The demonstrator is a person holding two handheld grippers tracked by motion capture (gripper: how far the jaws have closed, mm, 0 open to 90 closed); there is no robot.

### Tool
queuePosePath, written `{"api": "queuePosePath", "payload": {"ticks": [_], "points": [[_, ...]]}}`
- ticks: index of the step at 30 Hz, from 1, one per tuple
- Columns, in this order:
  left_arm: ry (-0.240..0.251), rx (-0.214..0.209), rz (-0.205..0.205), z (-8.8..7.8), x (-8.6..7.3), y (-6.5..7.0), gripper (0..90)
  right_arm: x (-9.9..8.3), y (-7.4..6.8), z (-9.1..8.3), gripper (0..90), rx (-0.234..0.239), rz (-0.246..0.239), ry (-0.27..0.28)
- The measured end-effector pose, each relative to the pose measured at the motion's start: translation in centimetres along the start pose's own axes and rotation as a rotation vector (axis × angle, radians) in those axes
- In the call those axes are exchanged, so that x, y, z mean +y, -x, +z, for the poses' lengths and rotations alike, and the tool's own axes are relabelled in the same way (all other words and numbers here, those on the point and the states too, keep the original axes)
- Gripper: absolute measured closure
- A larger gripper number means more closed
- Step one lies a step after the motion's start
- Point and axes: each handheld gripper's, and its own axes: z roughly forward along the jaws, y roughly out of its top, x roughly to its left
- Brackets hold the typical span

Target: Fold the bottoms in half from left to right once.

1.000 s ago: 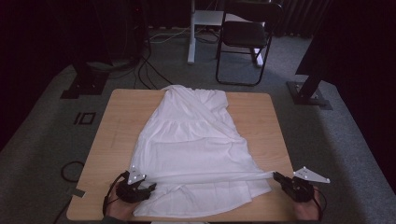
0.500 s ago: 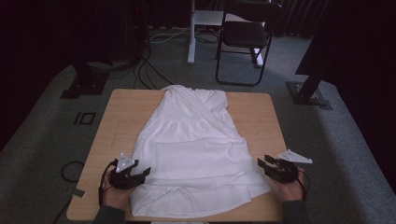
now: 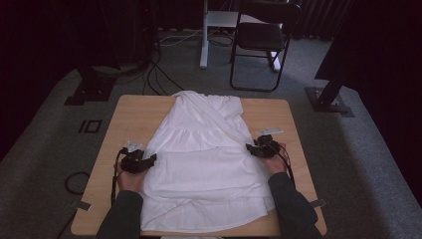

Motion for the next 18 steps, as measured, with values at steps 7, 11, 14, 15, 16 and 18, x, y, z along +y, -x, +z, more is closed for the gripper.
{"api": "queuePosePath", "payload": {"ticks": [7, 11, 14, 15, 16, 18], "points": [[-0.042, -0.053, 0.04, -0.5, 0.0, 0.0, 83.7, -1.1, -0.2, 1.0, 75.0, -0.007, 0.036, -0.044], [-0.052, -0.06, 0.059, -0.5, 0.1, 0.5, 86.1, -1.3, -0.3, 0.7, 77.3, -0.014, 0.041, -0.049], [-0.07, -0.075, 0.077, -0.5, 0.2, 0.6, 86.5, -1.7, -0.3, 0.3, 79.1, -0.016, 0.043, -0.048], [-0.07, -0.075, 0.077, -0.5, 0.2, 0.6, 86.5, -1.7, -0.3, 0.3, 79.1, -0.016, 0.043, -0.048], [-0.11, -0.05, 0.135, -0.3, 0.9, 1.1, 86.5, -1.9, -0.3, 0.1, 79.9, -0.013, 0.049, -0.045], [-0.138, -0.034, 0.186, 0.1, 1.7, 1.8, 86.5, -2.2, -0.2, -0.1, 80.6, -0.009, 0.059, -0.038]]}}
